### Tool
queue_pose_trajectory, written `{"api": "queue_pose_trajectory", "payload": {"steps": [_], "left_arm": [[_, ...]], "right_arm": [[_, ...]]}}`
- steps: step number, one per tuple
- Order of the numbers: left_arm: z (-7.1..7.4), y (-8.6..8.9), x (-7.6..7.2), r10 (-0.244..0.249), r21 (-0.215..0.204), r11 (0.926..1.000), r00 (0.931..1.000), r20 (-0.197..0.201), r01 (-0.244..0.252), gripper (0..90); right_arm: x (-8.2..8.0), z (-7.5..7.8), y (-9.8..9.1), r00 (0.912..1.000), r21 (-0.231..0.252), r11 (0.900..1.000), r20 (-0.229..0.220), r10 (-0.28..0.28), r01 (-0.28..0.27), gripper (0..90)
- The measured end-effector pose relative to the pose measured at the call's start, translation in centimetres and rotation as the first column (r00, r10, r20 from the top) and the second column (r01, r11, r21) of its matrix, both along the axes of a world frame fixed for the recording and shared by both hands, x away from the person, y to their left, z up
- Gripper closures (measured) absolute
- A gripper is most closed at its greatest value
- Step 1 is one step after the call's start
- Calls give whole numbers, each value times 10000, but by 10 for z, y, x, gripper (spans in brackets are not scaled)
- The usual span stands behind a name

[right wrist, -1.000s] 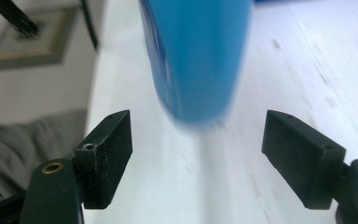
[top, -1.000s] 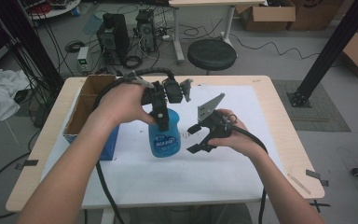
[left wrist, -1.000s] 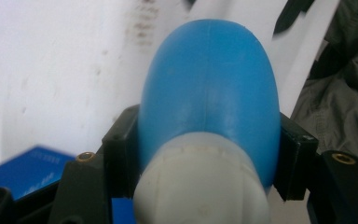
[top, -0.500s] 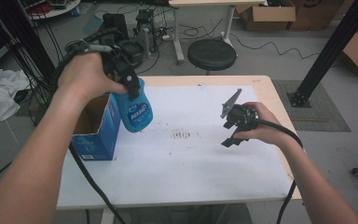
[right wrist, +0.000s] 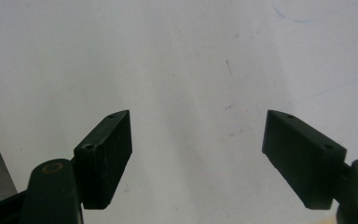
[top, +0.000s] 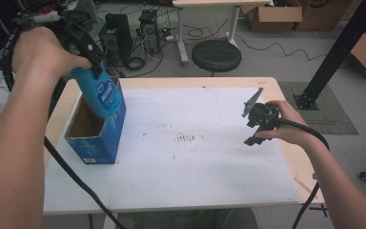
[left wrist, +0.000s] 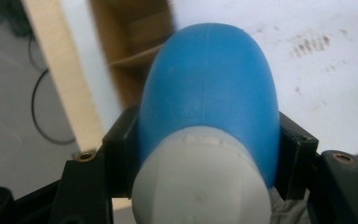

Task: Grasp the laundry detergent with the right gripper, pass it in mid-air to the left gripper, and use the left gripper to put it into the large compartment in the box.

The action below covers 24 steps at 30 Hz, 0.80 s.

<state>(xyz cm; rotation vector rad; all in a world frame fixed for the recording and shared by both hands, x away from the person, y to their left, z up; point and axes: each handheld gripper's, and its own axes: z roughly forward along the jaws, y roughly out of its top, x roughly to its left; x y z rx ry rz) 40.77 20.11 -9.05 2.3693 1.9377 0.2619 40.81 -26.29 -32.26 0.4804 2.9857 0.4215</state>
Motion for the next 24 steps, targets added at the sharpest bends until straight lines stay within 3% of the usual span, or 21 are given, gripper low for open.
{"api": "queue_pose_trajectory", "payload": {"steps": [7,15,24], "left_arm": [[-3,27,0,1331,381,9905,9909,-184,-1324,389],[-14,37,1,1704,387,9848,9852,-201,-1695,389],[-44,39,8,1671,419,9854,9849,-446,-1652,389]], "right_arm": [[4,2,-11,9997,-174,9995,79,-248,250,243],[3,3,-13,9997,-142,9996,95,-238,239,246],[2,2,-11,9997,-184,9996,95,-224,226,246]]}}
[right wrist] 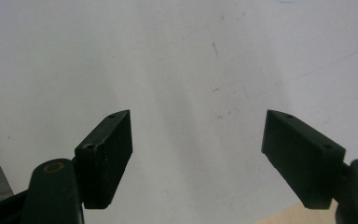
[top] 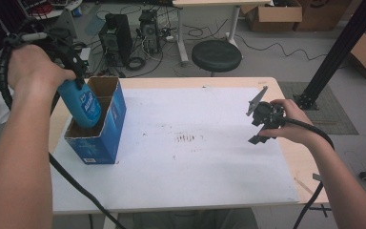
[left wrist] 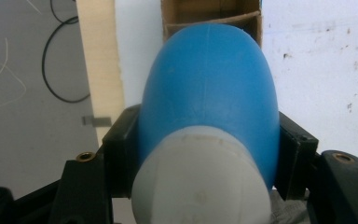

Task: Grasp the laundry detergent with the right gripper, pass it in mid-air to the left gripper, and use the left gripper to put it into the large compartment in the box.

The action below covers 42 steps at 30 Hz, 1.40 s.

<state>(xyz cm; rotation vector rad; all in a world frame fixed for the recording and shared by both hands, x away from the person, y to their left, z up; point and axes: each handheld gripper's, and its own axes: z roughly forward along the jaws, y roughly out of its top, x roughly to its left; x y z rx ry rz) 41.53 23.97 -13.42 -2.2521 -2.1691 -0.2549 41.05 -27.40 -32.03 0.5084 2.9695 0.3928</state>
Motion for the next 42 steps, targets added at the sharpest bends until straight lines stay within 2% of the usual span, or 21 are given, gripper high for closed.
{"api": "queue_pose_trajectory", "payload": {"steps": [4,7,8,9,13,16,17,27,28,34,42], "left_arm": [[-15,0,4,-36,-53,10000,9999,-131,35,389],[-26,-2,6,-75,63,10000,9997,-223,76,389],[-34,-3,8,-141,111,9998,9994,-330,144,389],[-34,-3,8,-141,111,9998,9994,-330,144,389],[-51,-4,10,-163,94,9998,9989,-433,167,389],[-69,-6,12,-194,3,9998,9970,-747,195,389],[-69,-6,12,-194,3,9998,9970,-747,195,389],[-103,-5,15,-180,5,9998,9938,-1093,181,389],[-109,-5,15,-186,-8,9998,9931,-1158,187,389],[-123,-4,15,-182,-114,9998,9908,-1343,168,389],[-134,-3,15,-235,-118,9997,9897,-1414,221,389]], "right_arm": [[-1,-1,0,10000,-5,10000,-33,-39,39,246],[-1,-1,-1,10000,-33,10000,-33,-75,75,246],[-2,-1,-2,9999,-42,9999,-66,-144,144,246],[-2,-1,-2,9999,-42,9999,-66,-144,144,246],[-2,-1,-3,9999,3,9999,-33,-154,154,250],[-2,-2,-3,10000,101,9999,4,-71,71,248],[-2,-2,-3,10000,158,9998,-8,-77,77,248],[-4,-3,-3,10000,194,9998,7,-34,34,249],[-4,-3,-3,10000,166,9999,-19,-35,35,249],[-4,-4,-2,10000,153,9999,1,-43,43,249],[-3,-5,-1,10000,193,9998,-10,-19,19,248]]}}
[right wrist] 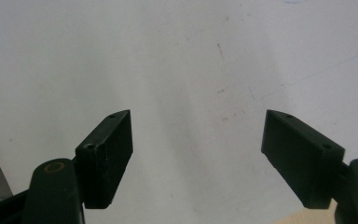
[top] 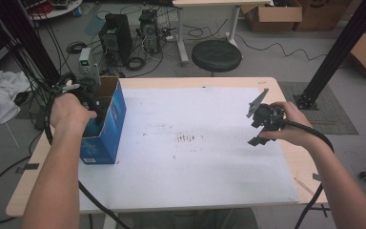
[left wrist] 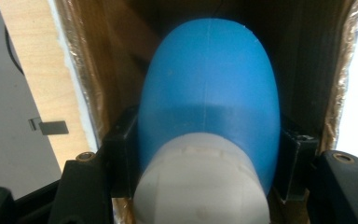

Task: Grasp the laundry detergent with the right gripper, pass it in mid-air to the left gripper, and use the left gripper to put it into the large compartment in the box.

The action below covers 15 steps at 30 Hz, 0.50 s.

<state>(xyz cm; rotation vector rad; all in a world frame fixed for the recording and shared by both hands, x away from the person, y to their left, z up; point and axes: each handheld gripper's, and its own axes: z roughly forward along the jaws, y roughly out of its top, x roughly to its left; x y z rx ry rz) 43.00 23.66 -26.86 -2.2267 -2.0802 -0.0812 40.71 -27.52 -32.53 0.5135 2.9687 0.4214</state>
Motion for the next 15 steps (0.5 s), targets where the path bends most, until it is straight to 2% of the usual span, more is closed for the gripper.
{"api": "queue_pose_trajectory", "payload": {"steps": [15], "left_arm": [[-6,2,-3,67,-168,9998,9999,132,-65,387]], "right_arm": [[-2,1,1,10000,28,10000,15,58,-58,247]]}}
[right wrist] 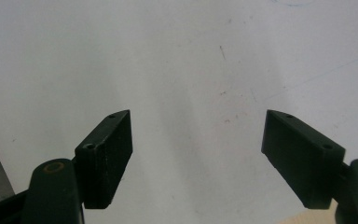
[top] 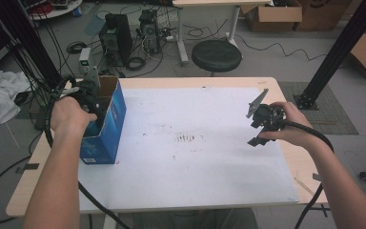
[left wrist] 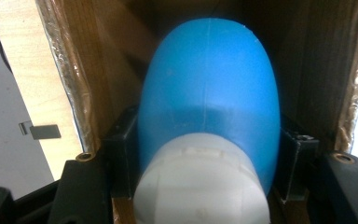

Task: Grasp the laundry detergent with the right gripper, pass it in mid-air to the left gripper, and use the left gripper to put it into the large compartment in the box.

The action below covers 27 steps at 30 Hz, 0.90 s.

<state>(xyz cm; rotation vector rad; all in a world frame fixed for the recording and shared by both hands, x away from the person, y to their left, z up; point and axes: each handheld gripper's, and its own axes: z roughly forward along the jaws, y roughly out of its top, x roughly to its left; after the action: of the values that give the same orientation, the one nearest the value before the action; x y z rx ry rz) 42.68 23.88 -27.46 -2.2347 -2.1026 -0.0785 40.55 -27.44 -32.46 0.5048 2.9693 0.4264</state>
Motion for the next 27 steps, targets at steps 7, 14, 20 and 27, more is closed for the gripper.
{"api": "queue_pose_trajectory", "payload": {"steps": [7,14,20,27], "left_arm": [[-1,-2,-1,-220,37,9998,9998,-2,220,383],[-1,-2,-2,-192,11,9998,9998,26,192,382],[-1,0,-2,-181,-44,9998,9998,34,181,380],[-1,-1,-2,-201,-44,9998,9998,19,201,380]], "right_arm": [[-1,-1,-1,10000,-5,10000,-19,-33,33,248],[-1,-1,-2,10000,-28,10000,-20,-48,48,248],[-1,-1,-1,10000,-139,9999,-20,-47,47,248],[0,0,0,10000,-158,9999,-4,-37,37,249]]}}
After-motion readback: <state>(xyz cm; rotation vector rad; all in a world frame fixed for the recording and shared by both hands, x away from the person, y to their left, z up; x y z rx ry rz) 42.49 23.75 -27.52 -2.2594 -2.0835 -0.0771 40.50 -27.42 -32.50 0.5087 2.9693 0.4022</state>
